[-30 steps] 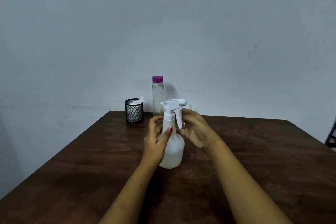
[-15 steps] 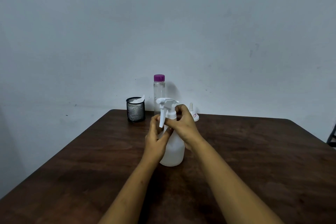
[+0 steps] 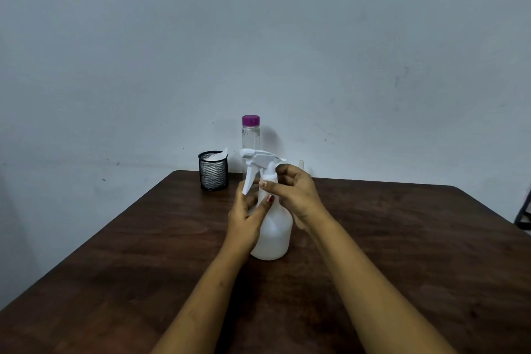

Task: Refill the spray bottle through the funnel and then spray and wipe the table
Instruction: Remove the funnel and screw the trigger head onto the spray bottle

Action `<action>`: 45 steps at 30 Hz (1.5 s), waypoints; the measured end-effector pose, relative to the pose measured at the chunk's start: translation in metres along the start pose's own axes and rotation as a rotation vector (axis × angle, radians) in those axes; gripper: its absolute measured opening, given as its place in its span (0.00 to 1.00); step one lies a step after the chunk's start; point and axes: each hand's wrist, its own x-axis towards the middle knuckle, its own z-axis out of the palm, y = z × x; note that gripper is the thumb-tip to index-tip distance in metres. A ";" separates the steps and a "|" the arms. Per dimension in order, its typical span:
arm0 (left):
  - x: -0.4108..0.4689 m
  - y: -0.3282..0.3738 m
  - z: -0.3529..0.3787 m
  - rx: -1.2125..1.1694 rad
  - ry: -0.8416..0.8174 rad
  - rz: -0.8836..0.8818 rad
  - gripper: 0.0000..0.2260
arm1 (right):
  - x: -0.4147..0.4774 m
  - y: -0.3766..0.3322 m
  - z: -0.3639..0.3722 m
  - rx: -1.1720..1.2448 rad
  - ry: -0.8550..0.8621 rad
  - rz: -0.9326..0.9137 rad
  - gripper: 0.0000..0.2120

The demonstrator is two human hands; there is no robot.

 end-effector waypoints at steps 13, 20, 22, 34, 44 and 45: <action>0.000 0.009 -0.007 -0.105 -0.098 -0.107 0.15 | -0.005 -0.012 -0.004 0.017 -0.198 0.099 0.08; -0.004 0.006 -0.006 -0.002 -0.068 -0.121 0.16 | -0.004 -0.013 -0.002 -0.058 -0.074 0.054 0.06; -0.004 0.006 -0.003 0.020 -0.026 -0.092 0.15 | -0.004 -0.011 0.002 -0.080 -0.012 0.017 0.06; -0.014 0.020 0.004 0.152 0.008 -0.032 0.07 | -0.029 -0.021 0.007 -0.395 0.137 -0.120 0.13; -0.060 0.067 0.066 -0.206 -0.471 -0.256 0.08 | -0.075 -0.061 -0.068 0.016 -0.158 0.181 0.05; -0.064 0.069 0.074 -0.167 -0.472 -0.245 0.08 | -0.081 -0.064 -0.075 0.030 -0.116 0.180 0.03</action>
